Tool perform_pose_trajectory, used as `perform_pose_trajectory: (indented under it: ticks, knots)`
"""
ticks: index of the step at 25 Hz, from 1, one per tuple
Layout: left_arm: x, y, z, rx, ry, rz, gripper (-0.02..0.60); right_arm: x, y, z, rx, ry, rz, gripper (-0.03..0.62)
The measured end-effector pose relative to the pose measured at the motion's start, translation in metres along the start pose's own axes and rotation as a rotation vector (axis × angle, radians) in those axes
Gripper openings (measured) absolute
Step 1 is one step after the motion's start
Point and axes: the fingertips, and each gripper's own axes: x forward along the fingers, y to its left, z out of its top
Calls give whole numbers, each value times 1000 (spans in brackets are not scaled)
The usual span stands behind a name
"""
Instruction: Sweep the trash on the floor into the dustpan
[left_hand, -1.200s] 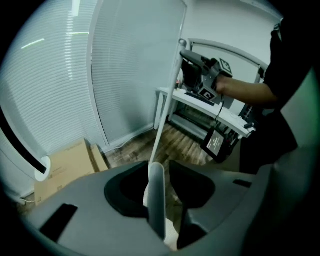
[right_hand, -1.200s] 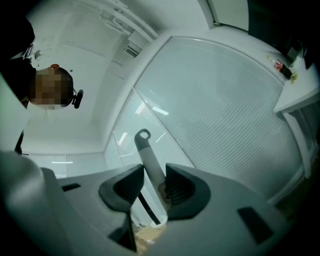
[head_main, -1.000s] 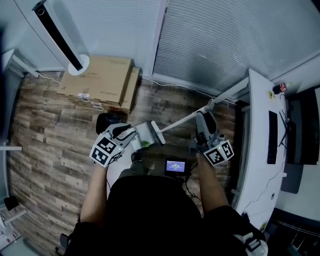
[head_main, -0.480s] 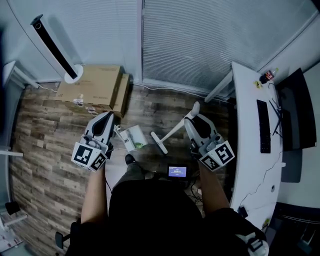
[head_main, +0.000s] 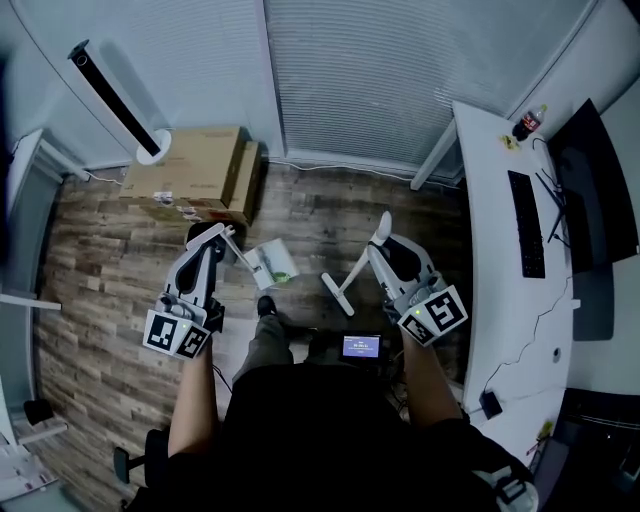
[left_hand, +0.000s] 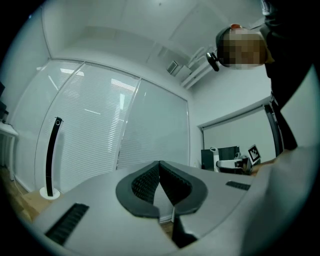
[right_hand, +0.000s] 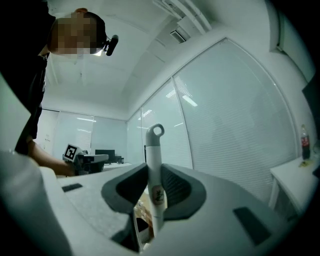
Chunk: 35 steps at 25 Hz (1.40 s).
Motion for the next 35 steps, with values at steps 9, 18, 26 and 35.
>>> perform_pose_trajectory:
  ticks: [9,18,26,35]
  knots:
    - [-56,-32,-10,22,33,16,-5,-67,20,-8,21,25,-79,94]
    - [-111,-49,-18,-24,43,-76,-5,-112,65,-10,39,31,-182,95]
    - [-194,-50,-18,-38,50,-95,-5,-141,129,-26,53,26,-244,97]
    - [-297,-63,-25,-65,66,-109,-5,-164,214,-20,112,-35,-257,100]
